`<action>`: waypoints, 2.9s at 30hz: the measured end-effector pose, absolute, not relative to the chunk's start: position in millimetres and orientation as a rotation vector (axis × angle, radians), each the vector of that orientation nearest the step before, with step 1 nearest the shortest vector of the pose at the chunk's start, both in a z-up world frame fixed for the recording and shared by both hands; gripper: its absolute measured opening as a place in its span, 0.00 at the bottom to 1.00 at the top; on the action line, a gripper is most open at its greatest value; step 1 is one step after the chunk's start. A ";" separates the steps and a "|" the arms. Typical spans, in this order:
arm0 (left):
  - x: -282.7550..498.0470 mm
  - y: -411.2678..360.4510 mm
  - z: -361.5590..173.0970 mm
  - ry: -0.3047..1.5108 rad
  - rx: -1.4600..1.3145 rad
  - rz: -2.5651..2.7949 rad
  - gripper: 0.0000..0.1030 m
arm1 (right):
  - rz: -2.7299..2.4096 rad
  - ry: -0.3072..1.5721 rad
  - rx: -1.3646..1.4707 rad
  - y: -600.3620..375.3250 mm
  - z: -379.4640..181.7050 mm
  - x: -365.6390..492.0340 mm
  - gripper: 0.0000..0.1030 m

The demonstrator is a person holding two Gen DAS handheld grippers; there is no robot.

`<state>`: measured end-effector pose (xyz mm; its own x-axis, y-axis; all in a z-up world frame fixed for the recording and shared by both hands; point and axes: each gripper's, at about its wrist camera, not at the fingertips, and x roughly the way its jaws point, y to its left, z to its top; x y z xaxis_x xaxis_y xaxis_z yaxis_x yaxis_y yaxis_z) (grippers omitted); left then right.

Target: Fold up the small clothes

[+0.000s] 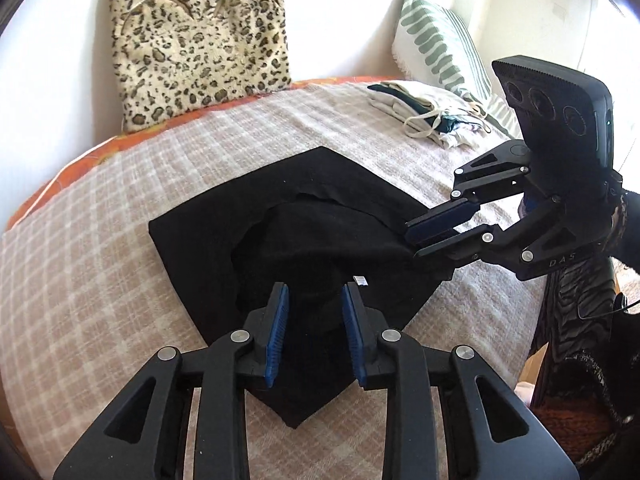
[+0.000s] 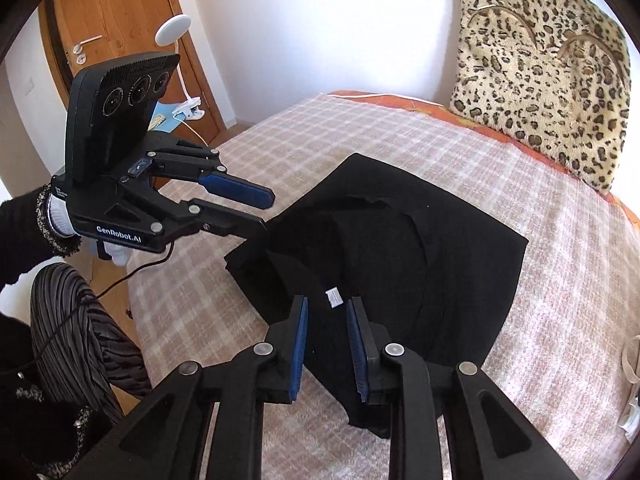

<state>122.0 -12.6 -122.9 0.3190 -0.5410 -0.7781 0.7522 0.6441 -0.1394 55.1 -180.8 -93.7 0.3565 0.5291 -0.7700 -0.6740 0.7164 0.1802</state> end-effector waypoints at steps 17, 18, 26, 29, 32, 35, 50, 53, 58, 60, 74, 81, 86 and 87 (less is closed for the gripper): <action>103.5 34.9 -132.9 1.019 0.177 -0.748 0.27 | 0.865 0.886 -0.382 -138.8 -111.9 42.8 0.29; 107.1 35.2 -134.5 1.025 0.158 -0.735 0.27 | 0.861 0.871 -0.408 -130.0 -113.5 45.9 0.29; 117.7 18.4 -157.7 1.081 0.252 -0.649 0.27 | 0.860 0.924 -0.474 -112.7 -137.0 52.2 0.00; 113.7 19.9 -157.8 1.084 0.321 -0.642 0.24 | 0.902 0.934 -0.496 -116.9 -131.7 46.7 0.00; 110.3 35.1 -143.8 1.075 0.272 -0.705 0.24 | 1.024 0.963 -0.470 -132.7 -117.3 29.5 0.05; 114.7 43.1 -128.2 1.032 0.238 -0.694 0.24 | 1.019 0.916 -0.289 -170.4 -94.2 27.7 0.31; 115.1 -51.7 -152.9 1.051 0.333 -0.950 0.24 | 0.457 1.043 0.352 -292.0 -130.2 174.8 0.44; 92.8 -51.0 -163.2 1.034 0.435 -0.986 0.24 | 0.411 1.072 0.323 -288.5 -142.3 185.4 0.43; 90.2 -35.3 -154.5 1.068 0.387 -0.981 0.24 | 0.417 1.067 0.295 -290.4 -148.0 195.2 0.43; 91.6 -25.6 -142.7 1.027 0.339 -0.939 0.31 | 0.432 1.060 0.326 -294.7 -147.6 198.9 0.43; 185.1 41.3 -128.4 0.973 -0.128 -0.569 0.48 | 0.505 1.052 0.460 -289.2 -154.0 229.6 0.10; 234.4 44.9 -171.5 1.100 -0.370 -0.557 0.41 | 0.471 1.012 0.410 -290.5 -146.4 227.9 0.03; 226.2 47.9 -168.4 1.105 -0.399 -0.622 0.17 | 0.347 0.991 0.273 -286.0 -127.0 219.8 0.36; 226.0 50.6 -169.1 1.107 -0.420 -0.626 0.17 | 0.329 0.957 0.231 -282.0 -116.9 214.4 0.36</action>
<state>226.0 50.6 -169.1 0.3048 -0.6548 -0.6916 0.2555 0.7557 -0.6030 214.4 -282.0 -116.9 0.5320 0.3738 -0.7597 -0.1719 0.9263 0.3354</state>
